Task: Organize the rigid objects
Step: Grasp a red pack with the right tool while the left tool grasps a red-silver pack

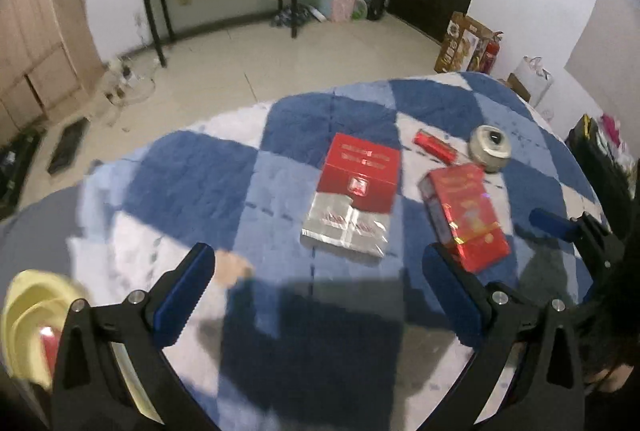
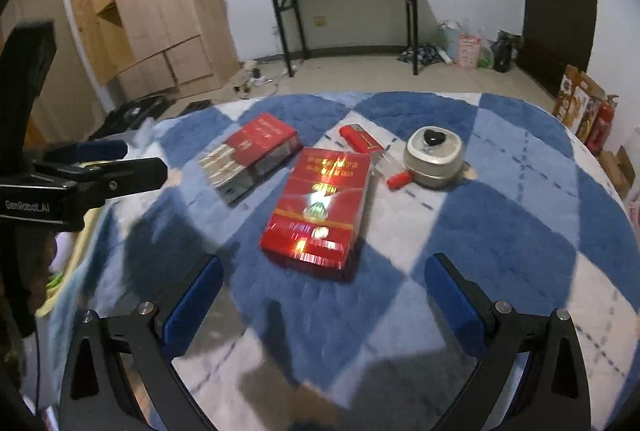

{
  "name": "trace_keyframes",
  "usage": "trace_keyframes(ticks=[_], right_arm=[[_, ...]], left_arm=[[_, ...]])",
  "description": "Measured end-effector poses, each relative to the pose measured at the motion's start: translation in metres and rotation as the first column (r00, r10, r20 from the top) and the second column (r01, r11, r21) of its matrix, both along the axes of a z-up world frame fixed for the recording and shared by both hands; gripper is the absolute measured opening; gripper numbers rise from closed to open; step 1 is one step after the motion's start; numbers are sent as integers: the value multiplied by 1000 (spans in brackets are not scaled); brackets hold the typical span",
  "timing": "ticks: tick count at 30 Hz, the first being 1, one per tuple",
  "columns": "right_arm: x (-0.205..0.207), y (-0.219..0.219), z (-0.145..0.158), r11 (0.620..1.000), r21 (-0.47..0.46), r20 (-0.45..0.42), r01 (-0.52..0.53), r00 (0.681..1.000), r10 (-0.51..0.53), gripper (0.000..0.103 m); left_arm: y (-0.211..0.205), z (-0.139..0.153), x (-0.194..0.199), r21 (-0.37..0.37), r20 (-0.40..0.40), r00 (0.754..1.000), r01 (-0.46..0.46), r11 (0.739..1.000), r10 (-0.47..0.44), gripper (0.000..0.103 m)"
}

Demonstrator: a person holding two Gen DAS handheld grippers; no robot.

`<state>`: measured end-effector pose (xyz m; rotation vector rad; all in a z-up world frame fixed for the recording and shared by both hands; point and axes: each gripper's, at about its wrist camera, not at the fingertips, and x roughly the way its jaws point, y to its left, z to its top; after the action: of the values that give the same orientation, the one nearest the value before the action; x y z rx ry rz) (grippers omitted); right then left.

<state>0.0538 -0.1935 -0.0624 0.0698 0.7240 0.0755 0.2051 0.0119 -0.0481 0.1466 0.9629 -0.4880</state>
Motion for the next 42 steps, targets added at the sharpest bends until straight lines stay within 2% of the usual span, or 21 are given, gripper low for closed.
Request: trace_keyframes(ticks=[4, 8, 11, 12, 13, 14, 16, 17, 21, 23, 25, 28, 33, 35, 36, 38, 42], right_arm=[[30, 7, -15, 1000, -15, -7, -17, 1000, 17, 102], [46, 2, -31, 1000, 2, -39, -1, 999, 1, 102], [52, 3, -34, 1000, -17, -16, -1, 1000, 1, 102], [54, 5, -35, 1000, -21, -10, -2, 1000, 1, 99], [55, 8, -37, 1000, -25, -2, -4, 1000, 4, 91], [54, 10, -38, 1000, -30, 4, -8, 1000, 8, 87], [52, 13, -42, 999, -53, 21, 0, 1000, 1, 59], [53, 14, -42, 998, -57, 23, 4, 1000, -2, 59], [48, 9, -41, 999, -33, 25, -4, 1000, 5, 58], [40, 5, -35, 999, -32, 20, -12, 1000, 13, 58], [28, 1, -22, 999, -38, 31, -25, 999, 26, 58], [3, -12, 14, 998, -41, 104, -46, 993, 50, 58], [-34, -24, 47, 996, -45, 139, -82, 986, 87, 58], [-46, -25, 48, 994, -42, 134, -99, 985, 104, 58], [-53, -26, 47, 994, -39, 130, -107, 985, 111, 58], [-65, -30, 47, 992, -28, 123, -119, 985, 122, 58], [-72, -28, 52, 989, -21, 122, -146, 982, 147, 58]], left_arm=[[-9, -23, 20, -36, -42, 995, 84, 996, -85, 103], [-28, -40, 29, -4, -34, 989, 143, 990, -143, 103], [-32, -42, 37, -16, -1, 992, 123, 992, -123, 103], [-31, -43, 39, -31, 2, 995, 98, 995, -98, 102], [-31, -43, 39, -38, 5, 997, 77, 996, -77, 102], [-32, -42, 37, -32, 21, 998, 57, 998, -57, 97], [-39, -40, 30, 7, 57, 998, 37, 999, -37, 80], [-41, -38, 26, 20, 67, 997, 22, 1000, -23, 65], [-38, -30, 9, -9, 55, 997, -58, 998, 58, 60], [-31, -16, -11, -30, 68, 991, -109, 994, 111, 59], [-23, 7, -37, -37, 117, 979, -164, 986, 167, 59], [-19, 45, -78, -9, 184, 946, -270, 963, 267, 58], [-10, 90, -143, -31, 222, 900, -378, 925, 375, 58], [-8, 97, -161, -30, 219, 891, -401, 916, 397, 58], [-6, 99, -168, -30, 209, 880, -430, 902, 426, 58], [-6, 100, -175, -41, 173, 877, -447, 893, 447, 58], [19, 101, -180, -98, 102, 845, -517, 850, 526, 58]])
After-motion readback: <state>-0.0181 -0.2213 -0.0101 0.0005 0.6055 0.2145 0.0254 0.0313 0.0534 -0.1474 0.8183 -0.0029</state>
